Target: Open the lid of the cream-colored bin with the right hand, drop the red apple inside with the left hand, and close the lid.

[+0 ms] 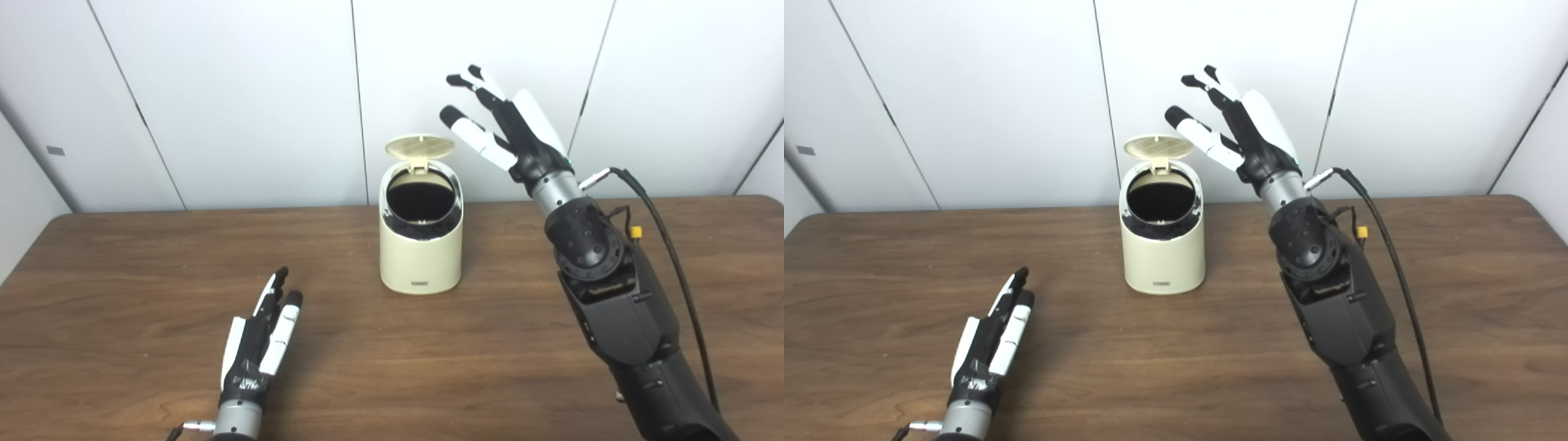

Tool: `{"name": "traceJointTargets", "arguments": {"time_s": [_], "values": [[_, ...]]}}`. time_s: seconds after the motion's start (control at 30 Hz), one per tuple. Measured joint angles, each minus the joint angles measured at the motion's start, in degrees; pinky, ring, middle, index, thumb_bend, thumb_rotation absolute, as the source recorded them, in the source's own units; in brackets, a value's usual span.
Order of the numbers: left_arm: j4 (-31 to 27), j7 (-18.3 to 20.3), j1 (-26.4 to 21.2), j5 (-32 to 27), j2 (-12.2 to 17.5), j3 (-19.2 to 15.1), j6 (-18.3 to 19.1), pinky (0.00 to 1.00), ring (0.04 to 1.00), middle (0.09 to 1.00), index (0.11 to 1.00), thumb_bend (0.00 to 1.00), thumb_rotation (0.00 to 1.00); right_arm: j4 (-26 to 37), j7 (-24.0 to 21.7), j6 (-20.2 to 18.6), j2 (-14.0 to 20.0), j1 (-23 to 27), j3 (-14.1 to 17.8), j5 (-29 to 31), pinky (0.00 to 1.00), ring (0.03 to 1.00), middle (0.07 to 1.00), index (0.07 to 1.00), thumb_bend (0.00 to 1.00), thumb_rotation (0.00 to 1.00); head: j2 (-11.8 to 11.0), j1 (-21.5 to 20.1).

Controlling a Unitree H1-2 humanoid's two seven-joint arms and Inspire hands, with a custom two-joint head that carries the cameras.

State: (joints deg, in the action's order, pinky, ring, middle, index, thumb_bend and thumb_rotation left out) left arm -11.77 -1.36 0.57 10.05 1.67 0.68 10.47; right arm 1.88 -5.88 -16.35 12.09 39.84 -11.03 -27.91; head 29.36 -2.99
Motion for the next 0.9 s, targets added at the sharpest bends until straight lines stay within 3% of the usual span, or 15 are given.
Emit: {"name": "traceJointTargets", "arguments": {"time_s": [0.4, 0.9], "values": [[-0.1, -0.95, -0.04, 0.35, -1.13, 0.19, 0.06, 0.96, 0.986, 1.0, 1.0, 0.66, 0.94, -3.5, -1.21, 3.53, 2.97, -0.02, -5.06, -5.6, 0.97, 1.0, 1.0, 0.789, 0.53, 1.0, 0.18, 0.7], [-0.47, -0.95, -0.04, 1.1, -1.21, 0.55, 0.48, 0.94, 0.983, 1.0, 0.993, 0.65, 0.93, -3.17, -3.71, 3.87, 3.79, -0.87, -7.73, -10.59, 1.0, 1.0, 1.0, 0.781, 0.62, 1.0, 1.23, 0.7]]}}
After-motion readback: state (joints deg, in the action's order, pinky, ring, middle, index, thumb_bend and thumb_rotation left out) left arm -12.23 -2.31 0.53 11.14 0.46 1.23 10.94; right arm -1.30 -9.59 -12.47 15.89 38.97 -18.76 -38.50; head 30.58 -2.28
